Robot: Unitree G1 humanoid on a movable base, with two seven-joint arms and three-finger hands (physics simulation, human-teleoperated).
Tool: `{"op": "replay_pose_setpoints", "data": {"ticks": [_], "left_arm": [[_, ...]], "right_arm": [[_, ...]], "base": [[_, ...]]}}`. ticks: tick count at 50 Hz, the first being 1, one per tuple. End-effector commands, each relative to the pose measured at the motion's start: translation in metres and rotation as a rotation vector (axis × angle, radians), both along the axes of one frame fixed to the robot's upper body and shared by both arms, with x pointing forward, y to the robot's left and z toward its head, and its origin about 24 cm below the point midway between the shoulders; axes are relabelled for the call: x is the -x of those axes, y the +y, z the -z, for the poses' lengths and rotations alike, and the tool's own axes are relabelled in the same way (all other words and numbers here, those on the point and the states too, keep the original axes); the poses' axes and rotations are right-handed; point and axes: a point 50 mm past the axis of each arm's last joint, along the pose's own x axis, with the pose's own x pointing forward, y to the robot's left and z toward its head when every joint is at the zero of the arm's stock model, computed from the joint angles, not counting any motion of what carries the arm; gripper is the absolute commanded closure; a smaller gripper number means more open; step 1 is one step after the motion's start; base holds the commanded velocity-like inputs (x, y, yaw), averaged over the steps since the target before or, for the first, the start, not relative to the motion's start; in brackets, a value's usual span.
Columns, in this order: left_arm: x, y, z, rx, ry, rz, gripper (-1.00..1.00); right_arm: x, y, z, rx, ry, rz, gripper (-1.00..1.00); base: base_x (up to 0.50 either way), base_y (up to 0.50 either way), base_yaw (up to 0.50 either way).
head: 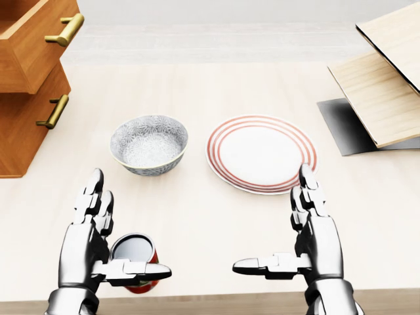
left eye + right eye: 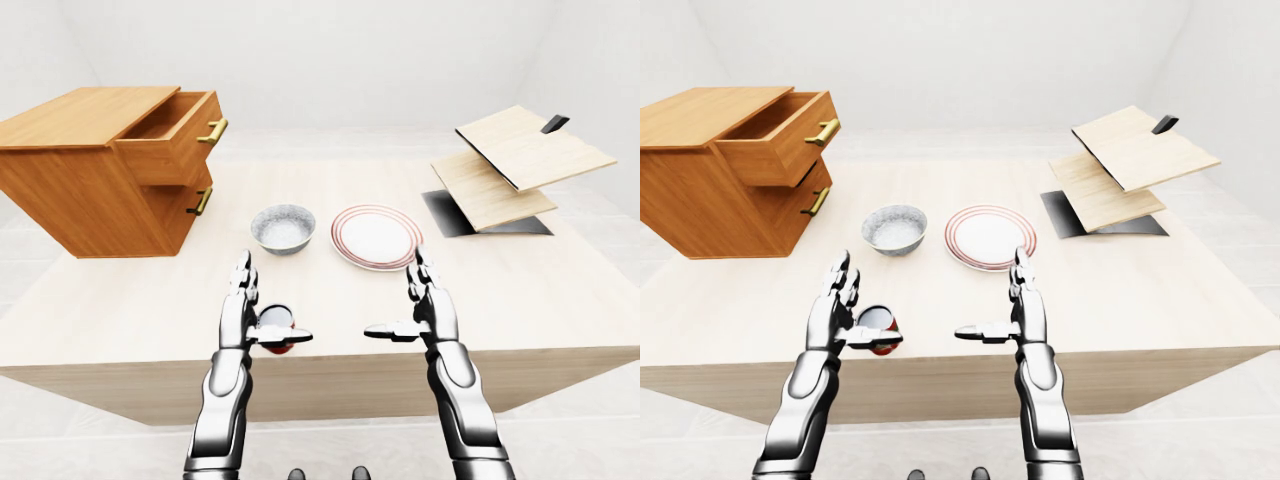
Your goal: Close the top drawer of the cabinet.
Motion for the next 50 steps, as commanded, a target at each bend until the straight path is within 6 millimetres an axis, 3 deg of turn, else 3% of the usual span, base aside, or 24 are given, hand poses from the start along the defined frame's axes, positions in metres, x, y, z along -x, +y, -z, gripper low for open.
{"op": "replay_pose_setpoints", "data": {"ticks": [1,5,12,16,18,21,22,25,26,29,30,33,39,41,50], "left_arm": [[-0.004,0.016,-0.001,-0.021,0.01,-0.034,-1.0],[-0.002,0.015,-0.003,-0.025,-0.001,-0.03,-1.0],[0.004,0.02,-0.039,0.023,-0.124,-0.068,-1.0],[0.004,0.023,-0.043,0.027,-0.136,-0.083,-1.0],[0.005,0.027,-0.065,0.097,-0.218,-0.098,-1.0],[0.006,0.029,-0.07,0.075,-0.237,-0.114,-1.0],[0.011,0.028,-0.082,0.083,-0.292,-0.107,-1.0],[0.015,0.028,-0.094,0.04,-0.344,-0.116,-1.0],[0.016,0.028,-0.1,0.112,-0.375,-0.101,-1.0],[0.013,0.03,-0.101,0.081,-0.377,-0.117,-1.0],[0.018,0.031,-0.116,0.154,-0.449,-0.109,-1.0],[0.023,0.033,-0.126,0.115,-0.492,-0.117,-1.0],[0.023,0.037,-0.128,0.1,-0.503,-0.136,-1.0],[0.028,0.039,-0.139,0.104,-0.554,-0.141,-1.0],[0.03,0.042,-0.147,0.087,-0.594,-0.162,-1.0]], "right_arm": [[0.0,0.005,-0.004,0.037,-0.016,-0.072,-1.0],[0.001,0.009,-0.005,0.06,-0.028,-0.083,-1.0],[0.005,0.012,-0.029,0.065,-0.104,-0.103,-1.0],[0.005,0.01,-0.032,0.058,-0.111,-0.099,-1.0],[0.007,0.007,-0.034,0.102,-0.105,-0.098,-1.0],[0.006,0.006,-0.036,0.102,-0.115,-0.084,-1.0],[0.008,0.009,-0.049,0.125,-0.163,-0.1,-1.0],[0.011,0.013,-0.069,0.163,-0.254,-0.103,-1.0],[0.012,0.014,-0.078,0.177,-0.293,-0.103,-1.0],[0.013,0.013,-0.089,0.185,-0.34,-0.099,-1.0],[0.014,0.009,-0.095,0.205,-0.366,-0.084,-1.0],[0.017,0.006,-0.102,0.193,-0.396,-0.076,-1.0],[0.026,0.001,-0.131,0.174,-0.535,-0.054,-1.0],[0.032,0.001,-0.147,0.18,-0.613,-0.052,-1.0],[0.044,0.002,-0.17,0.192,-0.735,-0.051,-1.0]], "base": [[0.0,0.0,0.0],[0.0,0.0,0.0],[0.0,0.0,0.0],[0.0,0.0,0.0],[0.0,0.0,0.0],[0.0,0.0,0.0],[0.0,0.0,0.0],[0.0,0.0,0.0],[0.0,0.0,0.0],[0.0,0.0,0.0],[0.0,0.0,0.0],[0.0,0.0,0.0],[0.0,0.0,0.0],[0.0,0.0,0.0],[0.0,0.0,0.0]]}}
